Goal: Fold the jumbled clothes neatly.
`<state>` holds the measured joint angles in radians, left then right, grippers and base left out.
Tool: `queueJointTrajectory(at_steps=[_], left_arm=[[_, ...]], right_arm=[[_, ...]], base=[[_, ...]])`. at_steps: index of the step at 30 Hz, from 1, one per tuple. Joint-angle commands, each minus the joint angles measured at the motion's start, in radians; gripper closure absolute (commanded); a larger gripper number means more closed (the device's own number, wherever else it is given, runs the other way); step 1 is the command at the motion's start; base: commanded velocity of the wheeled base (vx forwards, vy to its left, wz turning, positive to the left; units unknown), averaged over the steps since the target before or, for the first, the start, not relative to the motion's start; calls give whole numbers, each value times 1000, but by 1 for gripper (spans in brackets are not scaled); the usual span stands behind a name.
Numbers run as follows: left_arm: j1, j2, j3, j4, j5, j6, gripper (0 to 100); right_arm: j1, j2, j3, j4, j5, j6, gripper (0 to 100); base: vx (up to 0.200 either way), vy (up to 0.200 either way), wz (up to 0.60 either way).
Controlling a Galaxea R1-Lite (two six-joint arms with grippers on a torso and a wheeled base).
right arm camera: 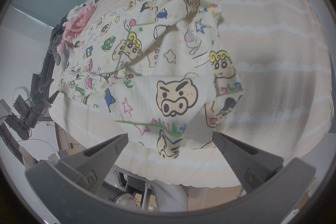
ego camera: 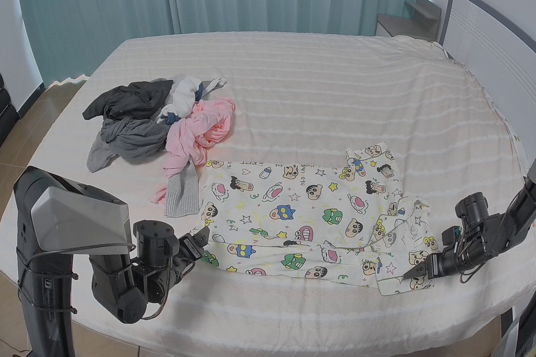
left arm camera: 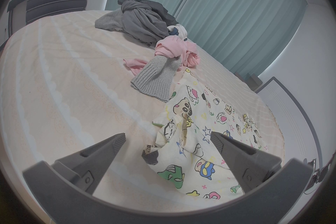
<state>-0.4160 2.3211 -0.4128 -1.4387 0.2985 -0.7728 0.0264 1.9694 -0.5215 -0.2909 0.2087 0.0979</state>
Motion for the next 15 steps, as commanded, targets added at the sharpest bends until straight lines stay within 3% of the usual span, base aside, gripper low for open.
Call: queueJointTrajectory(at_steps=[1, 5, 10, 15], left_arm=[[-1, 1, 0, 0, -1, 0, 0], [-3, 1, 0, 0, 1, 0, 0], [-3, 1, 0, 0, 1, 0, 0], [-3, 1, 0, 0, 1, 0, 0]], right_arm=[[-17, -107, 24, -4, -3, 0, 0], [-20, -144, 20, -5, -2, 3, 0], [64, -193, -29, -8, 12, 152, 0], [119, -132, -57, -10, 15, 201, 0]], base=[[0, 0, 0], [0, 0, 0], [0, 0, 0], [0, 0, 0]])
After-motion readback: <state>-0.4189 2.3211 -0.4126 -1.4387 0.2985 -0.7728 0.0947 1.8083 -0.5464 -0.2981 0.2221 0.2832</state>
